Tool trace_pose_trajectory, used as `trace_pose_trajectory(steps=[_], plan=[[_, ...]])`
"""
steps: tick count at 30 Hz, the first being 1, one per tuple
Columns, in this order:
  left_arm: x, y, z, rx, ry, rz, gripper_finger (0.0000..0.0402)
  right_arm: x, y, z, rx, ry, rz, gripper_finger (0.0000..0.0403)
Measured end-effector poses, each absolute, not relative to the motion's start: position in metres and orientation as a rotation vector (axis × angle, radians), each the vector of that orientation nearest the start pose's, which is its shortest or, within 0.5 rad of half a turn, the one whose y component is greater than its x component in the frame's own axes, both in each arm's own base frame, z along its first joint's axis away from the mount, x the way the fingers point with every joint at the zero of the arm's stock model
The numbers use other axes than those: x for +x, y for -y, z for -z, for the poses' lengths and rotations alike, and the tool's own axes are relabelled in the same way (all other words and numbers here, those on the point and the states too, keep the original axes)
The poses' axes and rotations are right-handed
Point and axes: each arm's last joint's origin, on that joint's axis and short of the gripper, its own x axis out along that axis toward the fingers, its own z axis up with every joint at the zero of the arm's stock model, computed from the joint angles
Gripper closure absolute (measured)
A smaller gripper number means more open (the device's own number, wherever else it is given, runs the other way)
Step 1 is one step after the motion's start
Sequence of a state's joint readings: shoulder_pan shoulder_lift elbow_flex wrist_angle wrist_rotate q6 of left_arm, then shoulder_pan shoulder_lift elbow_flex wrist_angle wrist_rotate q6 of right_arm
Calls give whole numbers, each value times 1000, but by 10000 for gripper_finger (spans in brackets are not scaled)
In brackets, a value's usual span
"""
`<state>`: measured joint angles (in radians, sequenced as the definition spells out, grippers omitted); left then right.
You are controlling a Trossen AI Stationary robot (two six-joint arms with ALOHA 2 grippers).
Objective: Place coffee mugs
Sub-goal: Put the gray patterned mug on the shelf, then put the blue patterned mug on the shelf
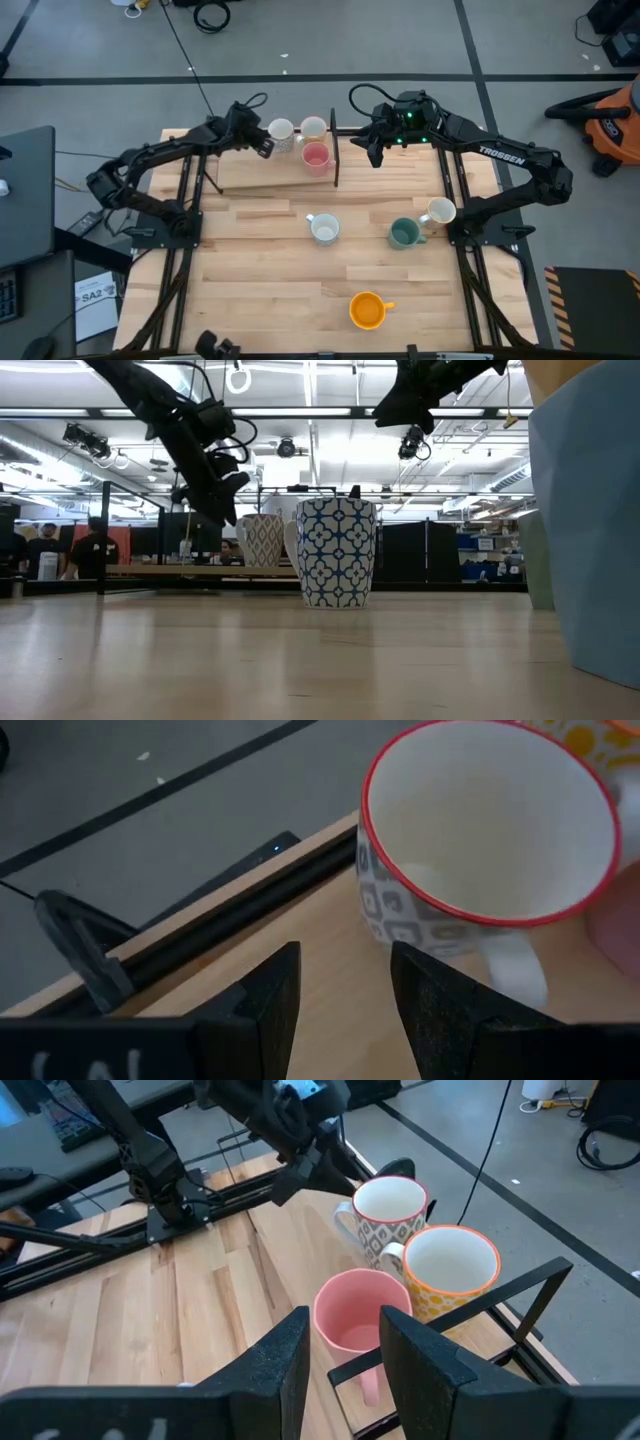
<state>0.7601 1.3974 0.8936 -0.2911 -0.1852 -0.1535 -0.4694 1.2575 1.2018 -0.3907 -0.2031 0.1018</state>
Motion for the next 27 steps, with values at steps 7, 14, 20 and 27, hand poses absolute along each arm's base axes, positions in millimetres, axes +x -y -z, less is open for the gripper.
trace_pose_trajectory(steps=[7,14,20,27], plan=[[210,-207,-227,-352,-658,-956,237,246,118,-359,247,-409,283,275],[213,-210,-231,-337,-602,-948,237,246,118,-359,247,-409,284,275],[214,-210,-233,-325,-587,-947,237,246,118,-359,247,-409,284,275],[206,-205,-250,-166,-596,-993,237,247,117,-359,265,-408,282,275]])
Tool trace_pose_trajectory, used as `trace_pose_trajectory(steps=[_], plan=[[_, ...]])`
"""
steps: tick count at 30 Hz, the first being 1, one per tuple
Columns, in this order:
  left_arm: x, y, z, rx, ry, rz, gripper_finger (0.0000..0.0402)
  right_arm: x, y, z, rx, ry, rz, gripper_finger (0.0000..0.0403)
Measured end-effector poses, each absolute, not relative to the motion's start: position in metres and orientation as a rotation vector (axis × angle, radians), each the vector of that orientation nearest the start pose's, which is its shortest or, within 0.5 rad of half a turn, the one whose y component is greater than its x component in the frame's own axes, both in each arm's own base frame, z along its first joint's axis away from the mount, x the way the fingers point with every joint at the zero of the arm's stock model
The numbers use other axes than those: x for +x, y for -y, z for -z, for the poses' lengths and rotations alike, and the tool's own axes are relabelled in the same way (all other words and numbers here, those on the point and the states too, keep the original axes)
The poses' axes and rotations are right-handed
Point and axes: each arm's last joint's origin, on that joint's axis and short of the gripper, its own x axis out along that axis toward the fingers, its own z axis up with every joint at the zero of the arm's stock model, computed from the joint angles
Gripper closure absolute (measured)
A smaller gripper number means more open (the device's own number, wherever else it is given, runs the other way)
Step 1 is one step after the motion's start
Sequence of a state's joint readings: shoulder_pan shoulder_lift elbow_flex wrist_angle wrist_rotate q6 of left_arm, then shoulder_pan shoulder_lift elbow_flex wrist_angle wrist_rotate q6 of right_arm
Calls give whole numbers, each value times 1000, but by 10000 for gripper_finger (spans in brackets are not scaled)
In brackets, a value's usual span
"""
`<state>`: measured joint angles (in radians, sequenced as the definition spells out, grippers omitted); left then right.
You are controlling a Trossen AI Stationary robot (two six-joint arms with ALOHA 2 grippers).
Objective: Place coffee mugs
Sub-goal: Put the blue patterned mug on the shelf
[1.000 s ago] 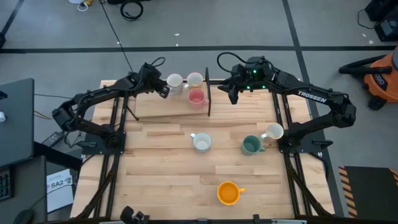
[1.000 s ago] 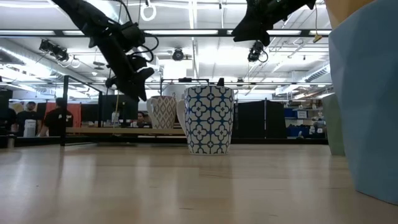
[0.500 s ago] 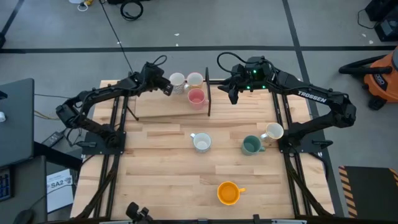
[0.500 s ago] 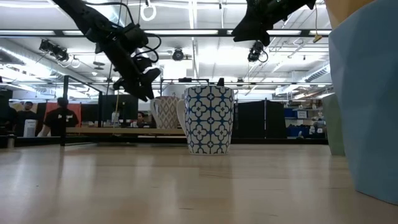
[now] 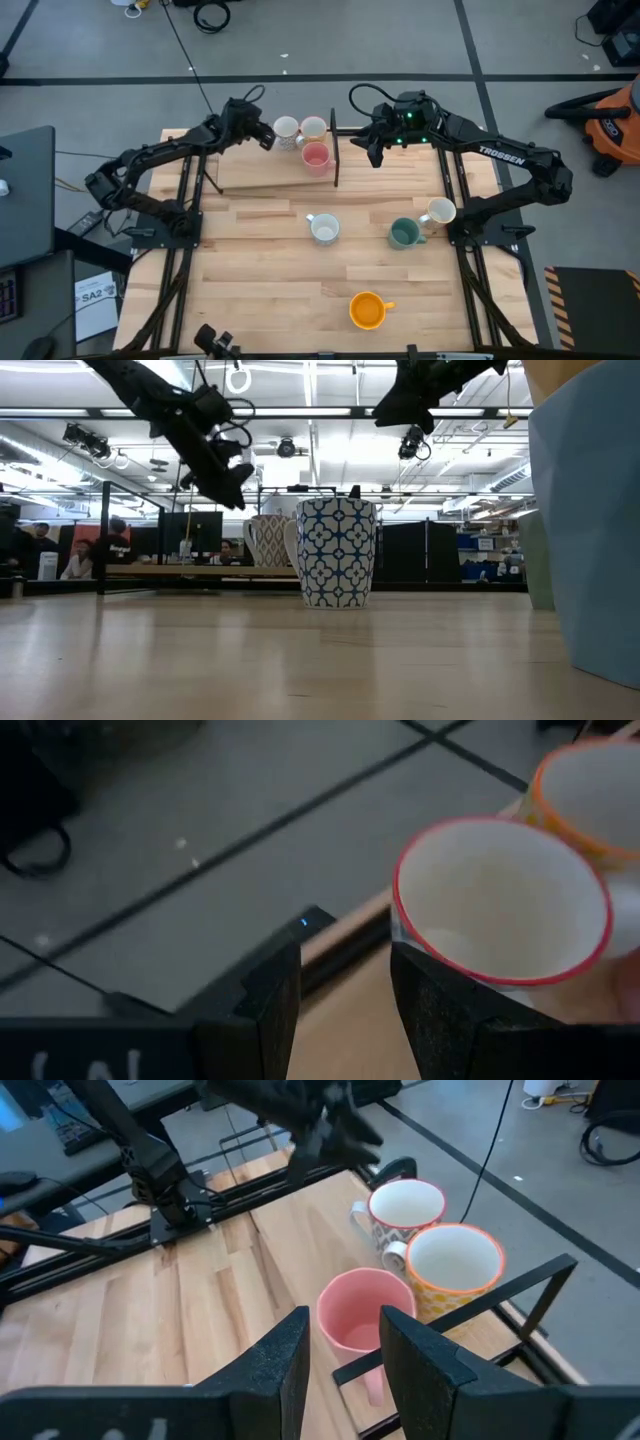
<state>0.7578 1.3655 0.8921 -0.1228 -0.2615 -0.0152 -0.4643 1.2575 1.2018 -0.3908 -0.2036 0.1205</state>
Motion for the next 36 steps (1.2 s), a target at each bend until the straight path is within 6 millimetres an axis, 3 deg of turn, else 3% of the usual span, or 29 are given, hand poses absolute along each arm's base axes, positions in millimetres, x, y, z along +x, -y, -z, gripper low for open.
trace_pose_trajectory(steps=[5,12,22,29,36], plan=[[200,-184,-276,-140,-516,-940,237,250,110,-359,309,-405,257,275],[206,-135,-294,-137,-500,-646,237,258,90,-359,394,-410,201,275],[233,-68,-294,-99,-511,-58,237,267,53,-358,390,-449,75,275],[242,-31,-294,-5,-514,107,237,270,36,-358,373,-461,20,275],[263,-10,-272,99,-597,142,237,271,24,-358,362,-474,-23,275]])
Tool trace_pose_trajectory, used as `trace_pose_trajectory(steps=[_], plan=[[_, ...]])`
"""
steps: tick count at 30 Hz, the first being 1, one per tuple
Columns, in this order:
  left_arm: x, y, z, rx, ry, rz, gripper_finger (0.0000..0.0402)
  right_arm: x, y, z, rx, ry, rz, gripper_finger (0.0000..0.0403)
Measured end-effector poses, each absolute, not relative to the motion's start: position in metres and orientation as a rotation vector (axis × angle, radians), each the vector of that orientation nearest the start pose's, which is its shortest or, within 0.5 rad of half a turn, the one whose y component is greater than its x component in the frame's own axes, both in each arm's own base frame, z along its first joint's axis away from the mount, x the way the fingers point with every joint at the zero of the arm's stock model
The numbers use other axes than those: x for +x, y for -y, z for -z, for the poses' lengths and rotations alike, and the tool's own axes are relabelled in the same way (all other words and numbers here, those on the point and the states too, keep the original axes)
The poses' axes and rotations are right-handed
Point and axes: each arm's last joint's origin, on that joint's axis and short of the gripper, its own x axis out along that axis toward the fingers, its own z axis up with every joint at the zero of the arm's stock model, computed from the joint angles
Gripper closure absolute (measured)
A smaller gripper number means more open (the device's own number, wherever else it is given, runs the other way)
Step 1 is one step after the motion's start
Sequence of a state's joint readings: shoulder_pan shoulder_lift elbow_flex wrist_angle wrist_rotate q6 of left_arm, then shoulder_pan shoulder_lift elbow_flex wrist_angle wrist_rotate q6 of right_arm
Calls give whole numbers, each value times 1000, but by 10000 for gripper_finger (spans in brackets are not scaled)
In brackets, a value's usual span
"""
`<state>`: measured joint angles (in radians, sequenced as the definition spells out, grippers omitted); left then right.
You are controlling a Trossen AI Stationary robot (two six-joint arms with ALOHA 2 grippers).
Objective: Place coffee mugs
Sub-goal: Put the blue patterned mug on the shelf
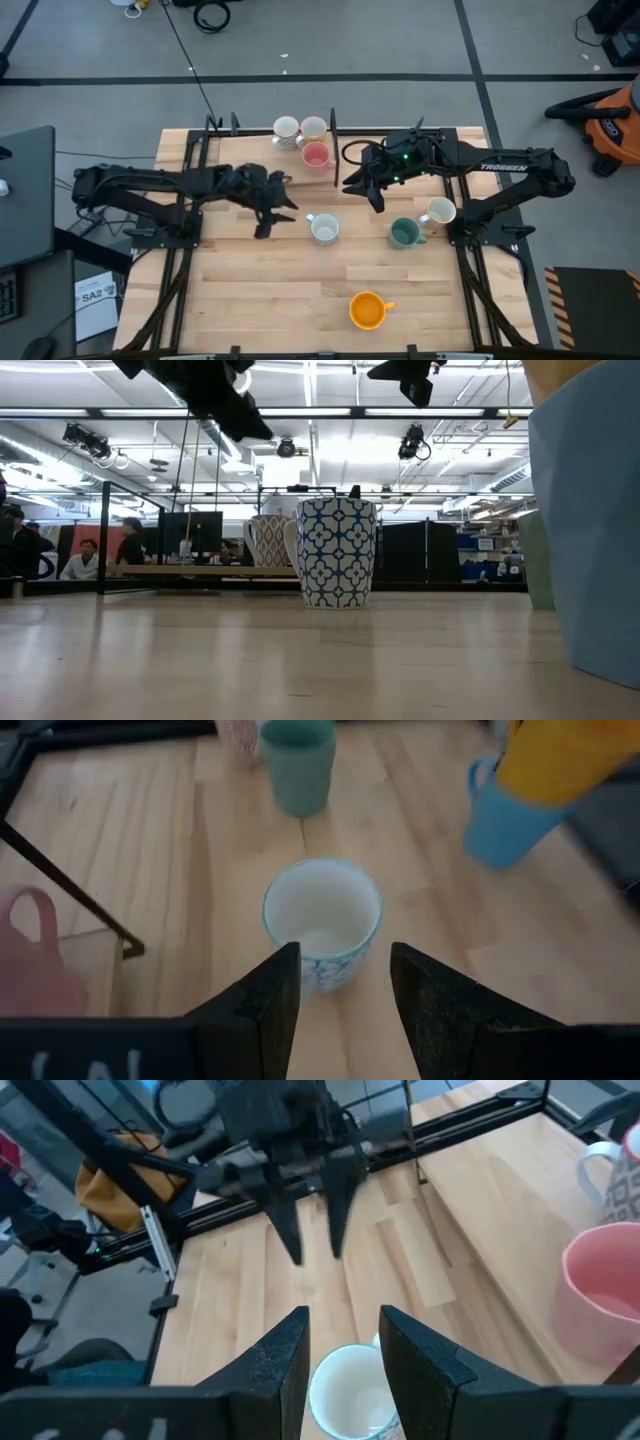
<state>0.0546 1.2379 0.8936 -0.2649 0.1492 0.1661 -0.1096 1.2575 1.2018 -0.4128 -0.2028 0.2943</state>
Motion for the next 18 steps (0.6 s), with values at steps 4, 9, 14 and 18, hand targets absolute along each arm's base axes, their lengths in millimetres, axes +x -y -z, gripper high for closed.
trace_pose_trajectory(steps=[4,9,14,18], plan=[[280,-6,-258,178,-604,142,237,271,20,-357,358,-481,-36,275],[292,-6,-237,243,-666,172,237,272,19,-357,342,-482,-45,275],[300,-7,-220,319,-727,183,237,272,19,-357,325,-481,-49,275],[305,-8,-211,378,-754,187,237,272,19,-357,323,-481,-49,275]])
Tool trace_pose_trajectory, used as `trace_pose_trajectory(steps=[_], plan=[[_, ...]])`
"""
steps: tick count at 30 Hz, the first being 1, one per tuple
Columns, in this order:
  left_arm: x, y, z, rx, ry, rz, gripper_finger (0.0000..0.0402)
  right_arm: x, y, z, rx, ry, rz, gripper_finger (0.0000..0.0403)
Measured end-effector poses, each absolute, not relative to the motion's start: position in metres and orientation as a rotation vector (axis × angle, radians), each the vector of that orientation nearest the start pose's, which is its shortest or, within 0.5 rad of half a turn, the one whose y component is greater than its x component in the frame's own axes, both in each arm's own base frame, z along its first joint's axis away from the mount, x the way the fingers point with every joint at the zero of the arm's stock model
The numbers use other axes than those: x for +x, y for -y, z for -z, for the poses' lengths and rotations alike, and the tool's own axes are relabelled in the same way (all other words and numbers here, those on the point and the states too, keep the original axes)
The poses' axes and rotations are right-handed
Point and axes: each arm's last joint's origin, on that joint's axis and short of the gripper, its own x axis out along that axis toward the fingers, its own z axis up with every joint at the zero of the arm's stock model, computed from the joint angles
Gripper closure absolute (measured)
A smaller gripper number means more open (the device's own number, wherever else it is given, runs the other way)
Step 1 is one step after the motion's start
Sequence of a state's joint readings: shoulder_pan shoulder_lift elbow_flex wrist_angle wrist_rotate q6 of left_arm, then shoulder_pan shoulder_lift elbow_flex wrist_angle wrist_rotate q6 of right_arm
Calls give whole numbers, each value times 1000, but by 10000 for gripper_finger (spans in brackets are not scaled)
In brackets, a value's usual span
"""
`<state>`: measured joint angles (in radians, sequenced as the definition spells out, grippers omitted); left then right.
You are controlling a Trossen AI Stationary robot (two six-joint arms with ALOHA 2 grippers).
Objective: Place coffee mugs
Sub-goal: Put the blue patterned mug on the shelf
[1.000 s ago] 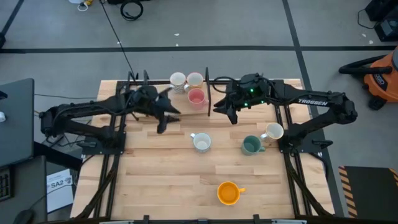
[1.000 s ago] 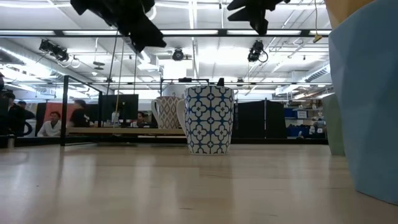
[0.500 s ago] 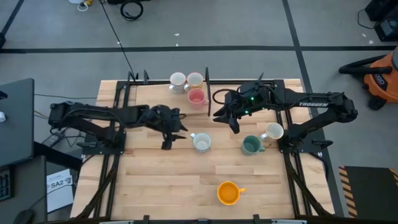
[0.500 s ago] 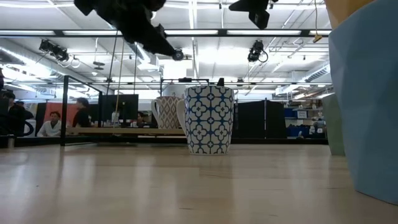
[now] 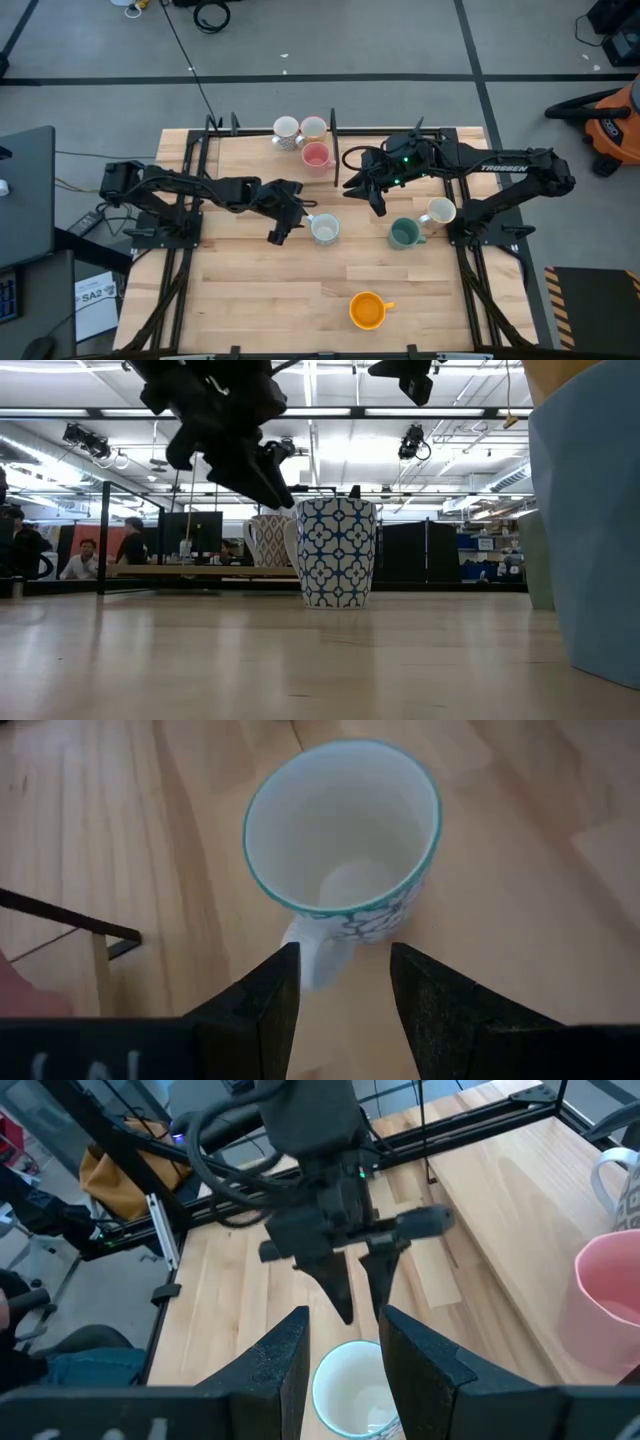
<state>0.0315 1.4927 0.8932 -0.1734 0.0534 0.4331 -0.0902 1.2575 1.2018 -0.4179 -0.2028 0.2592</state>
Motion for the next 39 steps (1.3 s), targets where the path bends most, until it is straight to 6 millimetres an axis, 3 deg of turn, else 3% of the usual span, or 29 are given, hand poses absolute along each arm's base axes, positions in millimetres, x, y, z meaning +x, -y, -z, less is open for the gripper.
trace_pose_trajectory(steps=[15,21,39], plan=[[314,-22,-200,379,-747,133,237,272,19,-357,323,-479,-49,275],[314,-27,-200,329,-728,199,237,272,19,-357,323,-480,-49,275],[322,-28,-186,324,-731,206,237,272,19,-357,324,-481,-48,275]])
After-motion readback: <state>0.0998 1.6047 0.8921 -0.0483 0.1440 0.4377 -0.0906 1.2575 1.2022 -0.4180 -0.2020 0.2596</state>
